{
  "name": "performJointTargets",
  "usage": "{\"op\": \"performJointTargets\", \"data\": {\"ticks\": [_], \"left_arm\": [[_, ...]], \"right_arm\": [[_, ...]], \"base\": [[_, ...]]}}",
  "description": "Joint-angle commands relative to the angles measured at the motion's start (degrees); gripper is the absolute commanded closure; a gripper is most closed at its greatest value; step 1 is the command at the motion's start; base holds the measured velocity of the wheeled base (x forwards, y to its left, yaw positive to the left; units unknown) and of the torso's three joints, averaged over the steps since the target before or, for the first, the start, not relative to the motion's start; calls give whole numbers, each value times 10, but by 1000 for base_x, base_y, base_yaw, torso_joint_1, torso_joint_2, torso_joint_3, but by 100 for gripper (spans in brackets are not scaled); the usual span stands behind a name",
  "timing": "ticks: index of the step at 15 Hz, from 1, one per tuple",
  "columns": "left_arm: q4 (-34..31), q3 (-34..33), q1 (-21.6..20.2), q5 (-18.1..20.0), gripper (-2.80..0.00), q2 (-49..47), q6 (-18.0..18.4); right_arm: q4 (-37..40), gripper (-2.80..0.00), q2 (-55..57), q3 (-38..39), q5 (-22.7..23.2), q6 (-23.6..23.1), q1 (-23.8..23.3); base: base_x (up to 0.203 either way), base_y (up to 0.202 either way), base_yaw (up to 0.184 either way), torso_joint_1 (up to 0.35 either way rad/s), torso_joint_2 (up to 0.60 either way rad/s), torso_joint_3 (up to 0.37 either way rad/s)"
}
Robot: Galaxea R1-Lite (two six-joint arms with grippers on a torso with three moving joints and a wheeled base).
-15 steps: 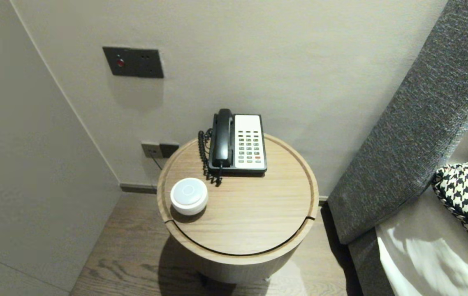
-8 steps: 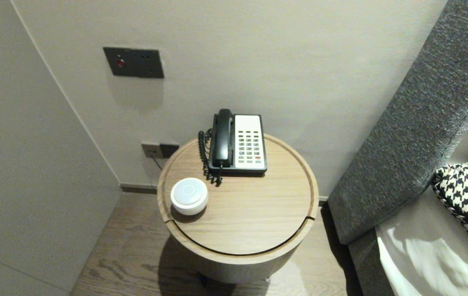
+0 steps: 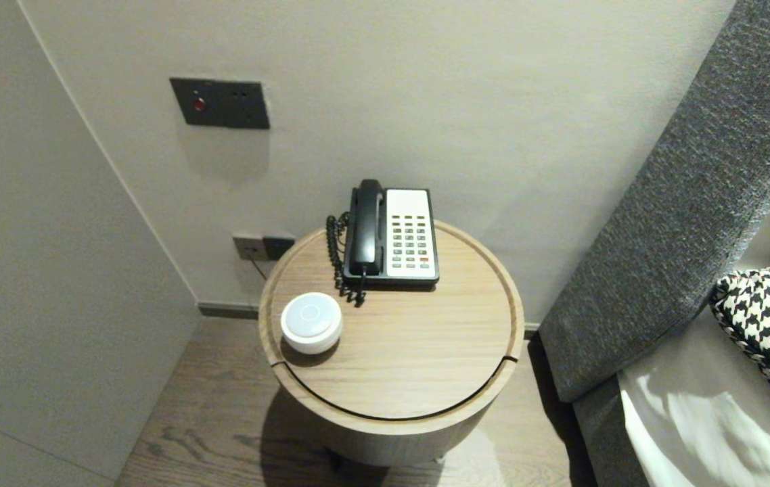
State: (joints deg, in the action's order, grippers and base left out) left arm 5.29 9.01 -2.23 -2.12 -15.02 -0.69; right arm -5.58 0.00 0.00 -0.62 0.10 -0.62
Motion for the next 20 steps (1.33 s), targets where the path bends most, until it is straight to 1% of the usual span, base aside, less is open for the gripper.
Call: {"op": "performJointTargets", "data": {"ticks": [1, 2, 4, 6, 7, 9, 12, 15, 18, 20], "left_arm": [[71, -78, -3, 2, 0, 6, 9], [84, -90, -3, 4, 0, 19, 12], [77, -90, 7, 7, 0, 75, 15], [32, -90, 12, 4, 0, 147, 24], [12, -90, 14, 4, 0, 155, 32], [-69, -90, 16, 13, 0, 151, 40], [-63, -90, 16, 26, 0, 149, 68], [-63, -90, 16, 26, 0, 150, 69], [-61, -90, 16, 25, 0, 151, 50], [-61, -90, 17, 25, 0, 151, 50]], "right_arm": [[0, 0, 0, 23, 0, 0, 0], [0, 0, 0, 23, 0, 0, 0], [0, 0, 1, 23, 0, 0, 0], [0, 0, 0, 23, 0, 0, 0], [0, 0, 0, 23, 0, 0, 0], [-1, 0, 0, 23, 0, 0, 0], [0, 0, 0, 23, 0, 0, 0], [0, 0, 0, 23, 0, 1, 0], [0, 0, 0, 23, 0, 0, 0], [0, 0, 0, 23, 0, 0, 0]], "base": [[0, 0, 0, 0, 0, 0], [0, 0, 0, 0, 0, 0], [0, 0, 0, 0, 0, 0], [0, 0, 0, 0, 0, 0], [0, 0, 0, 0, 0, 0], [0, 0, 0, 0, 0, 0], [0, 0, 0, 0, 0, 0], [0, 0, 0, 0, 0, 0], [0, 0, 0, 0, 0, 0], [0, 0, 0, 0, 0, 0]]}}
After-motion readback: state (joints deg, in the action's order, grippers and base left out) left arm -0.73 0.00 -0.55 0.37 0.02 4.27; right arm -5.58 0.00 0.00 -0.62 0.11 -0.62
